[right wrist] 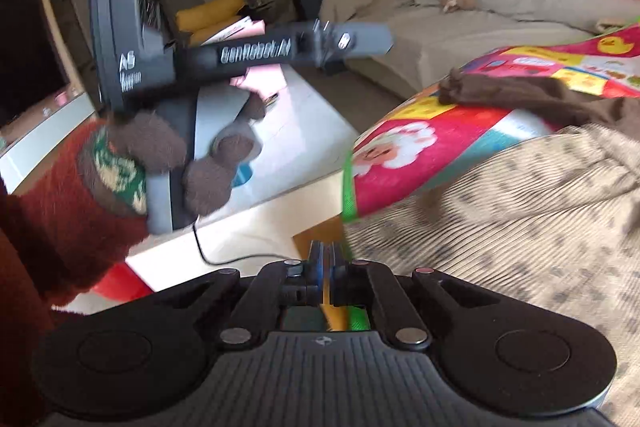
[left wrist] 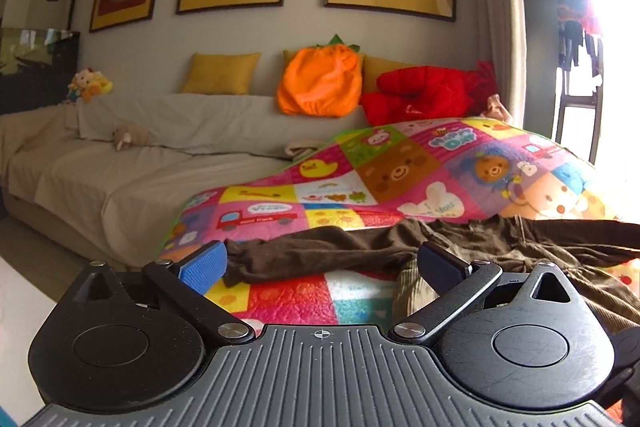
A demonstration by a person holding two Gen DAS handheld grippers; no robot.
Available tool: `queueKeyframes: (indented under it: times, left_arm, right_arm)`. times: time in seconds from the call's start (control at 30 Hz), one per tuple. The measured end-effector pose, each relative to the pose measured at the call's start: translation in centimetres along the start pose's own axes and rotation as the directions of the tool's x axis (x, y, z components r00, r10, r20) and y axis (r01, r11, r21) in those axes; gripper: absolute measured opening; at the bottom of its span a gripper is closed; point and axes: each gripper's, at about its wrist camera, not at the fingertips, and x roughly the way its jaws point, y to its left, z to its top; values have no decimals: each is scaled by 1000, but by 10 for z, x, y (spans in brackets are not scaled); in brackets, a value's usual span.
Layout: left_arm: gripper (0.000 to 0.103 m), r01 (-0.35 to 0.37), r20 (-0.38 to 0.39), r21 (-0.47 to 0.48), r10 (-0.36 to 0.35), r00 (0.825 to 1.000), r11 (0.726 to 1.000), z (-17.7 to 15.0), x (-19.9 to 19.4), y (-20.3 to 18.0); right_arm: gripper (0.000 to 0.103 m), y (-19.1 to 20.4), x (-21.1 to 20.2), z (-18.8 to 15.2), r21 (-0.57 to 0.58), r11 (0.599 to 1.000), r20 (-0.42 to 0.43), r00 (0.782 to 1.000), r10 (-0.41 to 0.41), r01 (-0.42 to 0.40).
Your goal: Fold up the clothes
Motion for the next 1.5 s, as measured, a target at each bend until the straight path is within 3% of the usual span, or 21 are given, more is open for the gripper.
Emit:
queueKeyframes:
  times: [0.1,0.17,0.23,0.27,0.3,0.37,0.43,0.47,0.5,0.53,0.67,0.7,0.73,0.77,0.87,0.93,1.1,1.17,1.27,1.37,1.5]
  left_arm:
    - [103,46,-3,27,-46,999,999,3,7,-12]
    - [103,82,-14,36,-82,997,996,2,15,-23]
    - [103,126,-34,34,-125,992,991,-1,24,-34]
    - [103,148,-47,30,-147,988,988,-3,30,-39]
    - [103,172,-64,26,-170,983,985,-5,37,-44]
    - [103,207,-94,27,-204,974,978,-9,49,-55]
    - [103,232,-124,30,-227,966,972,-12,61,-64]
    - [103,243,-139,29,-236,962,970,-14,67,-69]
    - [103,252,-154,27,-245,957,967,-15,74,-73]
    - [103,261,-168,23,-254,953,965,-15,80,-76]
    - [103,281,-195,14,-273,942,960,-13,97,-87]
    - [103,281,-195,16,-273,942,960,-12,99,-88]
    - [103,282,-197,17,-274,942,959,-11,102,-88]
    - [103,284,-200,16,-276,940,959,-10,105,-88]
    - [103,311,-226,-3,-304,926,950,-8,117,-83]
    - [103,345,-244,-31,-342,907,938,-4,126,-83]
    - [103,453,-272,-58,-451,850,890,4,139,-100]
    - [103,479,-299,-60,-474,828,876,4,143,-109]
    - [103,502,-335,-61,-491,804,863,2,148,-118]
    - [103,514,-366,-74,-503,783,855,1,155,-122]
    - [103,525,-408,-132,-529,744,841,5,178,-129]
  right_arm:
    - [4,-8,-22,1,20,999,60,998,-35,34]
    - [11,-24,-59,-1,62,990,129,983,-130,123]
    - [45,-49,-108,-12,153,945,183,932,-314,288]
    - [52,-62,-135,-20,210,901,196,887,-419,380]
    - [57,-75,-160,-32,270,831,186,821,-540,486]
    - [57,-102,-211,-57,383,637,135,642,-755,669]
    - [58,-123,-251,-84,443,372,45,394,-918,816]
    - [59,-134,-268,-97,471,257,5,288,-957,844]
    - [60,-147,-285,-110,519,177,-23,221,-975,836]
    - [60,-159,-298,-121,571,139,-38,196,-980,809]
    - [60,-206,-313,-141,618,94,-103,199,-975,781]
    - [48,-214,-309,-139,588,100,-109,201,-973,802]
    - [20,-222,-304,-136,554,108,-114,204,-972,825]
    - [10,-226,-299,-128,522,123,-108,208,-972,844]
    - [6,-217,-281,-76,413,224,17,239,-971,883]
    - [6,-209,-267,-32,350,319,108,300,-948,881]
    - [6,-197,-204,57,186,549,250,502,-828,815]
    - [7,-198,-175,77,131,621,252,580,-775,773]
    - [21,-200,-140,89,92,679,249,643,-724,728]
    - [36,-201,-139,83,134,721,258,678,-688,680]
    - [64,-200,-168,50,232,718,270,666,-695,656]
